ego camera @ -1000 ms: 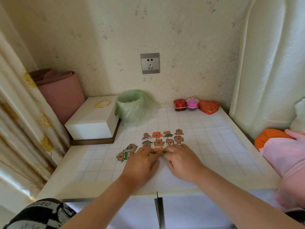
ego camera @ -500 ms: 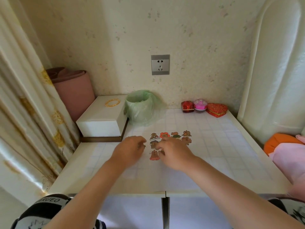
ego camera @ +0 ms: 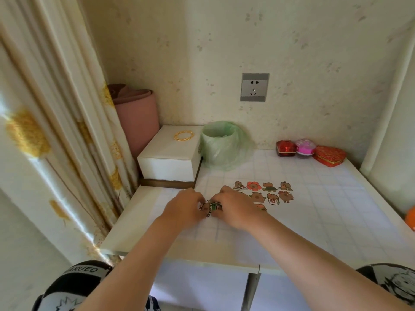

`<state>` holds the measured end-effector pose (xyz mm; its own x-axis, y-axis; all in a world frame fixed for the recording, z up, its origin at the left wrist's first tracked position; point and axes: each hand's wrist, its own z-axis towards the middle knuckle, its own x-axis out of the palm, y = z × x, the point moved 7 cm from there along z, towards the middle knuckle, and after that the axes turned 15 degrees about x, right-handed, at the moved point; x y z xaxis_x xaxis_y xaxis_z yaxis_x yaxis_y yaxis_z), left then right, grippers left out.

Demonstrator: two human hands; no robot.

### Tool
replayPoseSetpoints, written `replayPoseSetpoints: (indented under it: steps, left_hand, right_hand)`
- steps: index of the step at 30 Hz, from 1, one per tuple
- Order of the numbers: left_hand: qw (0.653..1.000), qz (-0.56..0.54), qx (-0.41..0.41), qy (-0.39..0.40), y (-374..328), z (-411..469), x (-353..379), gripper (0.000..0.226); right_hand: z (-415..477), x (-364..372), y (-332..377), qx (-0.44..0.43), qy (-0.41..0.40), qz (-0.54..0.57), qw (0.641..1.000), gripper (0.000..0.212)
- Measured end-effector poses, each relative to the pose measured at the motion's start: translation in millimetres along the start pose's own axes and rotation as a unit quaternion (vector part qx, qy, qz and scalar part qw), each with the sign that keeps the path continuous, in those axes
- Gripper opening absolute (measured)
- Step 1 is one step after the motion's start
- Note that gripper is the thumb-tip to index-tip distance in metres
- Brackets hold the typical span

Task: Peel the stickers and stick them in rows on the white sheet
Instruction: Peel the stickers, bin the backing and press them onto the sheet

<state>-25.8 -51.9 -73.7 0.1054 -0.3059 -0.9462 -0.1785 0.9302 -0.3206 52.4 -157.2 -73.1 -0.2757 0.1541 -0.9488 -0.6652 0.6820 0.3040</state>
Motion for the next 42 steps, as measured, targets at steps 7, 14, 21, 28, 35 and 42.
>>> replayPoseSetpoints:
  steps: [7,14,21,28,35,42]
  left_hand:
    - [0.993,-0.094,-0.033,-0.059,8.8,-5.3,-7.7,0.018]
    - [0.990,-0.114,-0.067,-0.056,17.4,-5.3,-10.0,0.015]
    - [0.983,-0.159,-0.045,-0.085,11.6,0.6,-11.6,0.005]
    - [0.960,-0.260,-0.022,-0.103,-9.7,4.5,-29.0,0.012]
    - [0.892,-0.408,-0.048,-0.187,-39.6,12.7,-50.6,0.008]
    - [0.887,-0.432,-0.006,-0.162,-71.4,24.4,-51.3,0.008]
  right_hand:
    - [8.2,-10.4,-1.3,0.048,0.008,0.088,0.995,0.021]
    - [12.9,-13.5,-4.6,0.088,0.038,0.187,0.978,0.007]
    - [10.2,-22.3,-11.8,0.148,0.036,0.242,0.958,0.014]
    - [1.4,-47.3,-20.4,0.152,0.020,0.345,0.926,0.009]
    - [-20.4,-73.4,-39.1,0.185,0.017,0.446,0.875,0.005]
    - [-31.0,-92.6,-53.0,0.172,-0.013,0.431,0.886,0.004]
